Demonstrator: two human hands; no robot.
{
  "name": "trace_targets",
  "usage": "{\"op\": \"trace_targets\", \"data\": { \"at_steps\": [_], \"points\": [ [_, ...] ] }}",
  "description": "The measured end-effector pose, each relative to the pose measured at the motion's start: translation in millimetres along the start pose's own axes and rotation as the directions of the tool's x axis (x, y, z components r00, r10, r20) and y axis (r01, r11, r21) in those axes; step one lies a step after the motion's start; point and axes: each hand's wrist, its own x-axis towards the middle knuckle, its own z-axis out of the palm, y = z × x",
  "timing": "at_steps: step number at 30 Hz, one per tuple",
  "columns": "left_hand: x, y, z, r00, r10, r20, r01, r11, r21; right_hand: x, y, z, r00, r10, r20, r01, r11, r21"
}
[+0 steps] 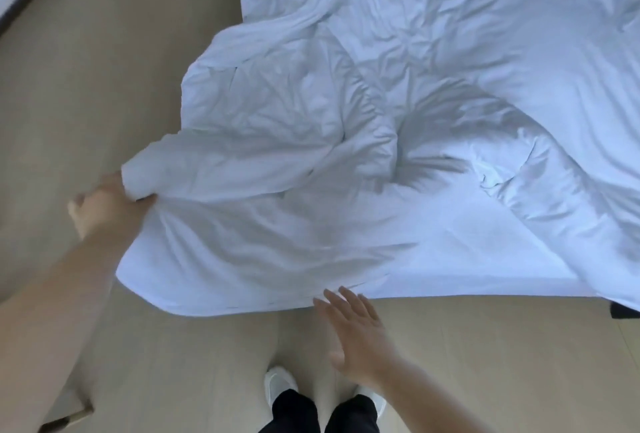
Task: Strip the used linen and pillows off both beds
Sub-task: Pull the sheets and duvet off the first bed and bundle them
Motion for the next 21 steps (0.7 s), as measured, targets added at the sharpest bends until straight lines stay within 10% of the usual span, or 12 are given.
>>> {"op": "trace_targets", "data": {
  "at_steps": [3,9,14,17,21],
  "points": [
    [8.3,-16.7,17.4,0.996,-0.033,0.079,0.018,0.982,0.186,11.1,26.6,9.0,0.971,0.237,-0.043,-0.205,0.907,0.368],
    [-43.7,16.5,93.9,0.914,0.340,0.222,-0.374,0.918,0.134,34.5,83.5,-7.4,0.724,0.661,0.196,-0.424,0.202,0.883],
    [-71.8,68.8,142.3,0.567,0.755,0.328,-0.823,0.534,0.194,78.0,106.1,-30.4,0.614,0.765,0.193,-0.442,0.131,0.887],
    [-71.2,93.8,154.1,0.482,0.838,0.256,-0.876,0.449,0.176,98.0,111.3,-44.4,0.525,0.816,0.242,-0.479,0.047,0.877],
    [-63.0,136.7,162.2,0.384,0.916,0.114,-0.921,0.372,0.114,107.5,124.7,-60.2,0.587,0.785,0.197,-0.228,-0.072,0.971]
  ]
}}
